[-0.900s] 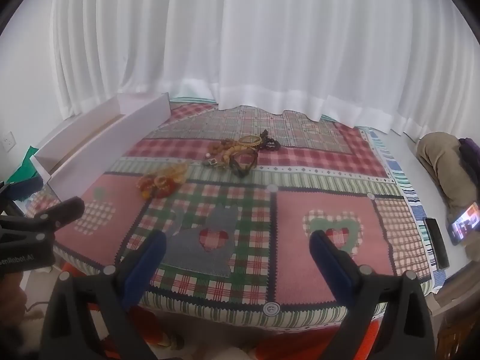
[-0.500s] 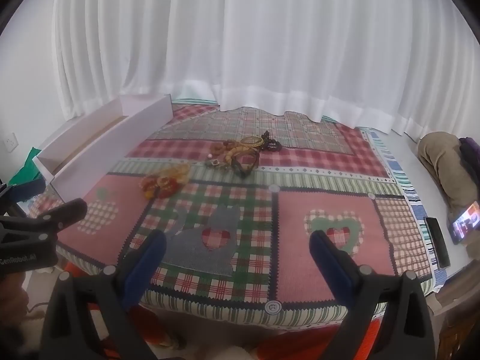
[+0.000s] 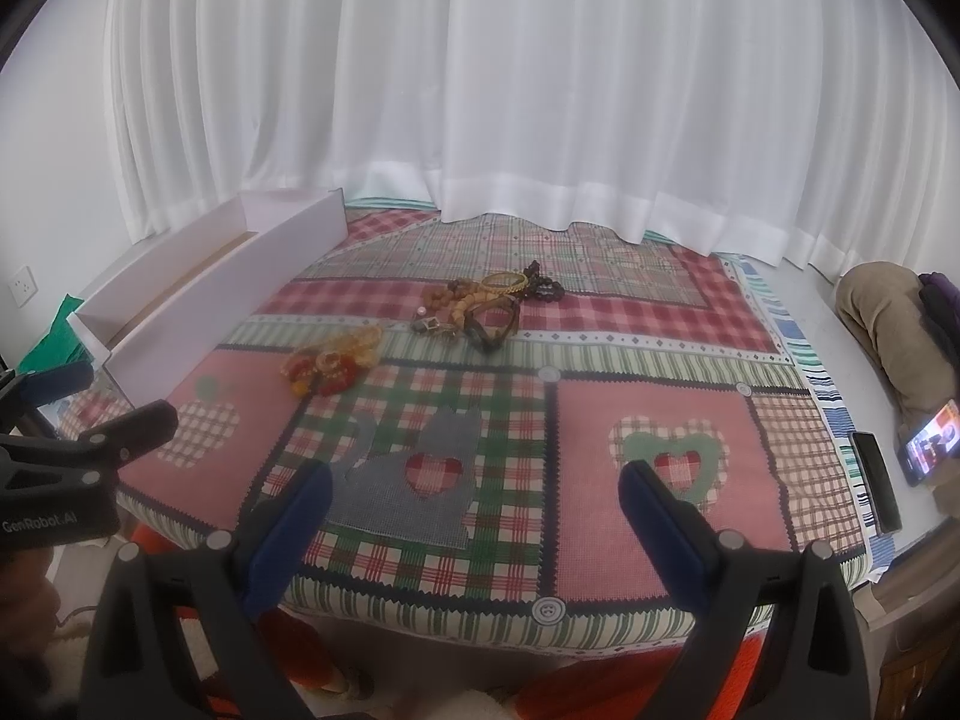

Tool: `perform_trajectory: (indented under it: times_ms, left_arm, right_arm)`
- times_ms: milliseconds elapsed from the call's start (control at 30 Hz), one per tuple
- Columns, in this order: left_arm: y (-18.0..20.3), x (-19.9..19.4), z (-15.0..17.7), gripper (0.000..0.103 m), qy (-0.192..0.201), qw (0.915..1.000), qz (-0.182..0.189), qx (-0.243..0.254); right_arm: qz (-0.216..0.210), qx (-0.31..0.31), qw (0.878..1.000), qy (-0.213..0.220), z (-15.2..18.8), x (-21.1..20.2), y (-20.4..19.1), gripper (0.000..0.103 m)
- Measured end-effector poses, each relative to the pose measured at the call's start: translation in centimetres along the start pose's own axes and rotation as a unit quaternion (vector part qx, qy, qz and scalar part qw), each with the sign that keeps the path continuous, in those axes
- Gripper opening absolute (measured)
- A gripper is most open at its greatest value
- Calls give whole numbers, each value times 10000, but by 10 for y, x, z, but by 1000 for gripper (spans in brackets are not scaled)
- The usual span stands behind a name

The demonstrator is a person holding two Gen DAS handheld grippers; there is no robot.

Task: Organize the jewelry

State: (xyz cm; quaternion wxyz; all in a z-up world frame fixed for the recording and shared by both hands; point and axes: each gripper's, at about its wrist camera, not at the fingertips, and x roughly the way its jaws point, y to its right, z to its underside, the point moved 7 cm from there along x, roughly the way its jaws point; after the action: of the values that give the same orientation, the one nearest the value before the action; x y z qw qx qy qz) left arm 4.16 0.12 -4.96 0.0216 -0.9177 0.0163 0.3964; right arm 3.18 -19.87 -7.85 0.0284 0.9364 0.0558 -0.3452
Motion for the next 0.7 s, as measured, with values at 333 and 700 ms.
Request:
perform_trajectory:
  times_ms: [333,700]
  left_arm:
    - [1,1,2,102,-2,10000,-8,15]
    - [2,1,2,102,-2,10000,-15,20]
  right_arm:
    - [-11,11,10000,10,2,1,4,98]
    - [-26,24,10000,21,3,0,4,98]
